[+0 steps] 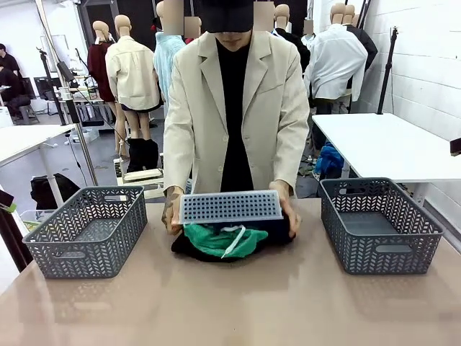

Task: Sort the tops and bottoms.
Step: Lift clothes from the center of the table with your left hand.

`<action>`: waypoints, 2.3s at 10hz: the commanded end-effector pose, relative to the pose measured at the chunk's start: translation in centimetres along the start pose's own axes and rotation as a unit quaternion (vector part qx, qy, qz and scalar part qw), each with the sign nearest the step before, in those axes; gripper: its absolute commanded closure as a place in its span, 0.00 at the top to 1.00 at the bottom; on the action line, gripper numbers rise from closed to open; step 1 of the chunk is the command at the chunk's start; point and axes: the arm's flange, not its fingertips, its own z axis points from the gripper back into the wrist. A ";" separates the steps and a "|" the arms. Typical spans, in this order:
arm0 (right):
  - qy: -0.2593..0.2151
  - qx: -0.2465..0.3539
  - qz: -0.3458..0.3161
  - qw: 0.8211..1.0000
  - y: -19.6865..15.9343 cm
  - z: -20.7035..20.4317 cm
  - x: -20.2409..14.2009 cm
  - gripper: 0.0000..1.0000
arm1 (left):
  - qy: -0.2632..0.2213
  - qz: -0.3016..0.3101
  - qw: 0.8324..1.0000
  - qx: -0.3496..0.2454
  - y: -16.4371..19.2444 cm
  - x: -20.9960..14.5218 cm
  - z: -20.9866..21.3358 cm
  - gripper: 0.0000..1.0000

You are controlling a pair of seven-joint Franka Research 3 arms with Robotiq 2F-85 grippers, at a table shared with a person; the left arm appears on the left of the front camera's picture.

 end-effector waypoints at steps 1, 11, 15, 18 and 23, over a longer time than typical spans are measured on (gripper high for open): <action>0.007 0.000 -0.002 1.000 0.2 0.3 0.0 1.00 | 0.000 -0.001 1.000 -0.003 0.0 -0.8 0.1 1.00; 0.007 0.000 -0.002 1.000 0.2 0.3 0.0 1.00 | 0.000 -0.001 1.000 -0.003 0.0 -0.8 0.1 1.00; 0.007 0.000 -0.002 1.000 0.2 0.3 0.0 1.00 | 0.000 -0.001 1.000 -0.003 0.0 -0.8 0.1 1.00; 0.007 0.000 -0.002 1.000 0.2 0.3 0.0 1.00 | 0.000 -0.001 1.000 -0.003 0.0 -0.8 0.1 1.00; 0.007 0.000 -0.002 1.000 0.2 0.3 0.0 1.00 | 0.000 -0.001 1.000 -0.003 0.0 -0.8 0.1 1.00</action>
